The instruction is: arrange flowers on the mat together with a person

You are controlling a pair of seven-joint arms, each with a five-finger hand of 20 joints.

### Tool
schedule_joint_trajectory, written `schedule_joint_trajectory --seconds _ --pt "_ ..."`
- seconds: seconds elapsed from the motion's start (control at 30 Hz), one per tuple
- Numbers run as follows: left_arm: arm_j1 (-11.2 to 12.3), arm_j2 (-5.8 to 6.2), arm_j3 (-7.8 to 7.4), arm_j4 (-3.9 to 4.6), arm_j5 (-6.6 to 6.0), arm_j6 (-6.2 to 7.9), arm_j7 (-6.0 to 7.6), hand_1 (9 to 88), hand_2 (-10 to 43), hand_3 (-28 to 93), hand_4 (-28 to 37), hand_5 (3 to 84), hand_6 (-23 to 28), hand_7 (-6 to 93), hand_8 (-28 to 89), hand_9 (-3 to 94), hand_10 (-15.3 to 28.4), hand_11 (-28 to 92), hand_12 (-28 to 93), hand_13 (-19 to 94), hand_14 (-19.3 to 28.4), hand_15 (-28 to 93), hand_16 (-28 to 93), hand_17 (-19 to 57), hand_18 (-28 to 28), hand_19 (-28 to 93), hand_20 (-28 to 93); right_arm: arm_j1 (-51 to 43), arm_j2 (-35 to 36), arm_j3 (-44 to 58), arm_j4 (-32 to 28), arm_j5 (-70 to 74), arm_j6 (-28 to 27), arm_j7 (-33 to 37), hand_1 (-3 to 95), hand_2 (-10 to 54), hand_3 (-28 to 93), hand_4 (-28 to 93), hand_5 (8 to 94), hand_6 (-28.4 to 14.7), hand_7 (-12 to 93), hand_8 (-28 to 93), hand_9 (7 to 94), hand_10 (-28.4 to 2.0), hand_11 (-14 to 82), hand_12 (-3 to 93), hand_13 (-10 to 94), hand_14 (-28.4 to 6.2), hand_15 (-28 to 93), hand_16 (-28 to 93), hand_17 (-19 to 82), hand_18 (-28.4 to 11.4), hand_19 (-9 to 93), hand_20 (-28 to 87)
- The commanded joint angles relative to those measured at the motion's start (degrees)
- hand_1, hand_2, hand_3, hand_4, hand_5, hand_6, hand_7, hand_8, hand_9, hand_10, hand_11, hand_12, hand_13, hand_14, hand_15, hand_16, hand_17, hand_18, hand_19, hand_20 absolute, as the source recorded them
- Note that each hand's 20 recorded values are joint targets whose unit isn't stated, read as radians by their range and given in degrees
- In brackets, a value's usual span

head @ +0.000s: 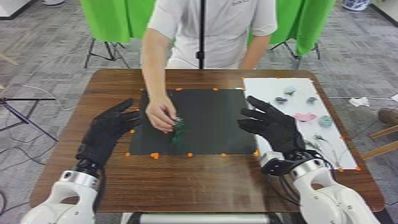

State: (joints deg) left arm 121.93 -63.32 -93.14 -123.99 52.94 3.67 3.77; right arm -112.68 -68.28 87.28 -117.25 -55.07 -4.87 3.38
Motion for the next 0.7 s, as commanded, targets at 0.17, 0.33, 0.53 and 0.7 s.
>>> schedule_joint_trajectory --seconds 0.17,0.33,0.53,0.7 --pt "1.1 -0.49 0.05 -0.22 0.29 0.39 -0.78 25.7 4.3 79 -23.1 38.2 7.6 11.7 -8 36.8 19.6 25 10 27 27.3 49 -7 -9.4 26.7 49 14 -0.9 -0.3 0.1 -0.7 0.0 0.1 0.3 13.6 9.0 87 -28 42.5 5.4 17 -14 47.9 -12.1 9.3 14.1 38 -17.5 28 17 7 -21.0 49 23" --pt "1.0 -0.35 0.16 -0.20 0.27 0.45 -0.58 25.7 4.4 79 -23.2 38.1 7.6 11.7 -8 36.9 19.6 25 10 27 27.3 49 -7 -9.4 26.7 49 14 -0.8 -0.3 0.0 -0.7 0.0 0.1 0.2 13.6 9.0 87 -28 42.5 5.4 17 -14 47.9 -12.2 9.3 14.0 38 -17.5 28 17 7 -21.0 49 23" --pt "0.9 -0.31 0.09 -0.10 0.26 0.50 -0.28 25.7 4.4 79 -23.1 38.1 7.5 11.8 -8 36.8 19.5 25 10 27 27.3 49 -7 -9.4 26.7 49 14 -0.5 -0.2 -0.1 -0.5 0.0 0.2 -0.2 13.7 9.0 87 -28 42.5 5.4 17 -14 47.9 -12.1 9.2 14.1 38 -17.5 28 17 7 -21.0 49 23" --pt "0.6 -0.17 0.17 -0.02 0.21 0.62 -0.01 25.7 4.4 79 -23.1 38.1 7.6 11.8 -8 36.8 19.5 25 10 27 27.2 49 -7 -9.4 26.7 49 14 -0.1 0.0 -0.2 -0.4 0.0 0.3 -0.5 13.7 8.9 87 -28 42.6 5.5 17 -14 47.9 -12.1 9.2 14.0 38 -17.5 28 16 7 -21.0 49 23"
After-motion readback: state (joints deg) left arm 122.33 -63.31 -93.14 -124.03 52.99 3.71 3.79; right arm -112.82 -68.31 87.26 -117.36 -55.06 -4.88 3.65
